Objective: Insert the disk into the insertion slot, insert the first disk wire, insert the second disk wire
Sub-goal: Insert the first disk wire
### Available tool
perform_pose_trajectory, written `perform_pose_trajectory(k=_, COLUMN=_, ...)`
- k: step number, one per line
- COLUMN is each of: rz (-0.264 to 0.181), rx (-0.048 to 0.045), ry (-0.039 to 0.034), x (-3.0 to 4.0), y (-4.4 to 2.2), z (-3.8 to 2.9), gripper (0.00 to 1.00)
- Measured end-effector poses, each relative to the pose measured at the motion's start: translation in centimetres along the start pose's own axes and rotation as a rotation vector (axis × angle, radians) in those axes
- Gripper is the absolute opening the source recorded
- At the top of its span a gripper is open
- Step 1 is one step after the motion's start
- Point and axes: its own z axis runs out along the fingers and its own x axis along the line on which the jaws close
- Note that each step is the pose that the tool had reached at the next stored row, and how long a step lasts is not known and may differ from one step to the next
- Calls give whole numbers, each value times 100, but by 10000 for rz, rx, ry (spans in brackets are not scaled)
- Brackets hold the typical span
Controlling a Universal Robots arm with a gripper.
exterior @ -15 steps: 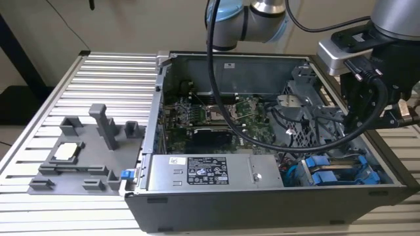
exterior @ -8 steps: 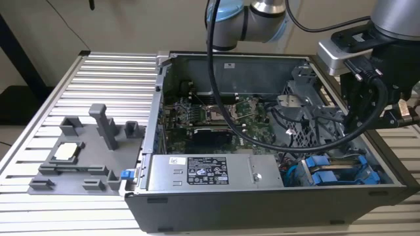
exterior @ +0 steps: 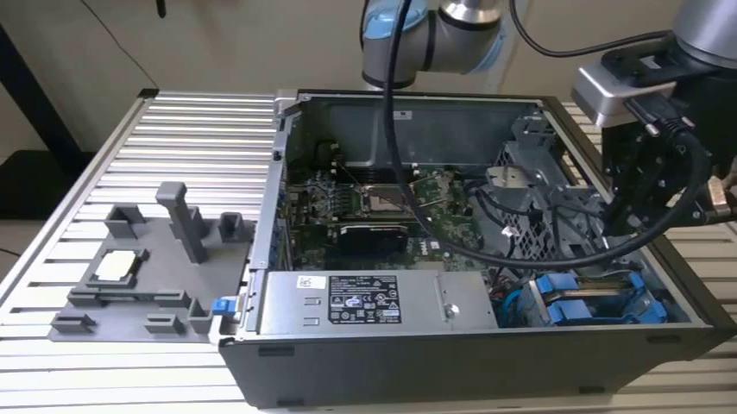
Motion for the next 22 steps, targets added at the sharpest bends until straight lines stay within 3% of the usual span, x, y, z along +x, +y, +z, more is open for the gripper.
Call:
perform_pose_trajectory(k=5, rz=29, rx=-654, ry=-39, x=28, y=-118, z=20, gripper=19)
perform_pose_trajectory(k=9, rz=45, rx=-988, ry=-58, x=66, y=-204, z=33, gripper=19)
perform_pose_trajectory(k=16, rz=59, rx=-1278, ry=-75, x=166, y=-320, z=53, gripper=19)
perform_pose_trajectory(k=22, rz=160, rx=-1335, ry=-70, x=190, y=-335, z=68, gripper=19)
